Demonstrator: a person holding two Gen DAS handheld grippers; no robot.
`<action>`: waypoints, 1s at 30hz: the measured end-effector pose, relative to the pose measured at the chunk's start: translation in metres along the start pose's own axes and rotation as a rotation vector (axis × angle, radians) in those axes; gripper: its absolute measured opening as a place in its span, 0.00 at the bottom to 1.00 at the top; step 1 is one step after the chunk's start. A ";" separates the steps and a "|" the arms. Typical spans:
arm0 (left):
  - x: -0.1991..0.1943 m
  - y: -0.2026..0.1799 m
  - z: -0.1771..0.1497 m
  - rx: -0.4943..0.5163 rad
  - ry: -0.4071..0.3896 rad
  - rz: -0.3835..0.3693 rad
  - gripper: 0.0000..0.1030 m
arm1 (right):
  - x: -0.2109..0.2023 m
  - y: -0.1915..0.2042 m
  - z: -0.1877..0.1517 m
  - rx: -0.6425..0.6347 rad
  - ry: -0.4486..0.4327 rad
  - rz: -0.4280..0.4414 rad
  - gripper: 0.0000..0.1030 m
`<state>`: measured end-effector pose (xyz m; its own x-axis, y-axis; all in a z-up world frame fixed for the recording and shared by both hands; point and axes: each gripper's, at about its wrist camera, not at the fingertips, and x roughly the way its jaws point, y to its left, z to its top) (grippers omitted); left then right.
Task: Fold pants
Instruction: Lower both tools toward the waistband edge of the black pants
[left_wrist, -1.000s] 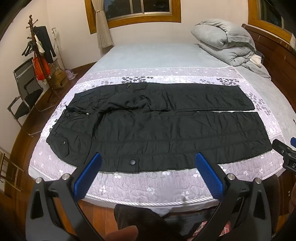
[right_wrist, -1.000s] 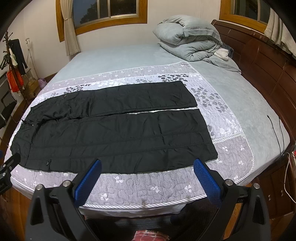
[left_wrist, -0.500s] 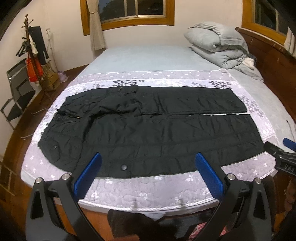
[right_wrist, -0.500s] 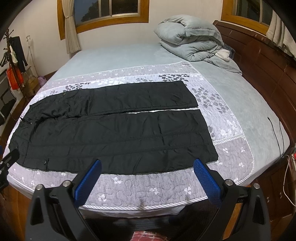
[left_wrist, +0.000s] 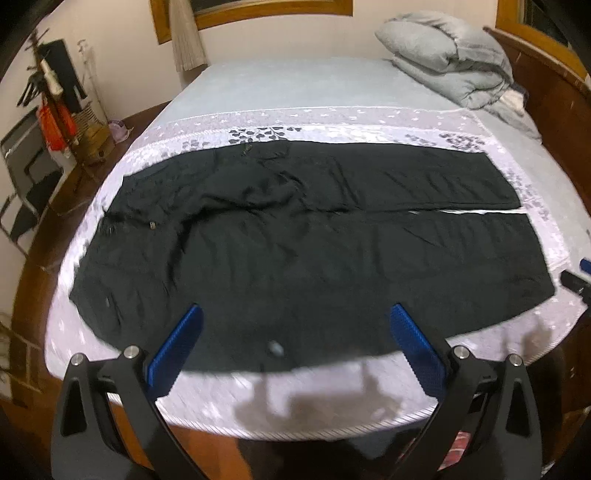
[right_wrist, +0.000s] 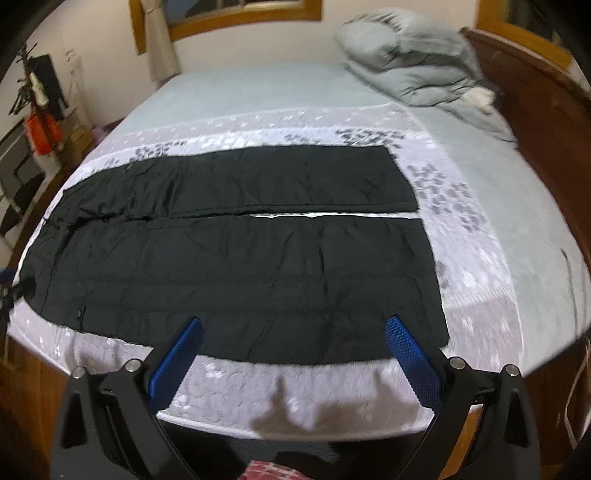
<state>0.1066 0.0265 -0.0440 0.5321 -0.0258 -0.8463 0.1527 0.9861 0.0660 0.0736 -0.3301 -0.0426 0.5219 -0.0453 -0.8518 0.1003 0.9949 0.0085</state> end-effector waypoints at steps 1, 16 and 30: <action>0.011 0.007 0.015 0.028 0.007 0.013 0.98 | 0.011 -0.012 0.014 -0.024 0.021 0.002 0.97; 0.249 0.092 0.264 0.148 0.268 -0.162 0.98 | 0.200 -0.185 0.177 0.051 0.241 -0.042 0.97; 0.370 0.109 0.296 0.323 0.419 -0.364 0.97 | 0.275 -0.178 0.193 -0.069 0.340 0.101 0.97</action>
<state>0.5665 0.0755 -0.1937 0.0378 -0.2188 -0.9750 0.5399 0.8256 -0.1643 0.3628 -0.5367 -0.1777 0.2130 0.0747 -0.9742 -0.0005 0.9971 0.0764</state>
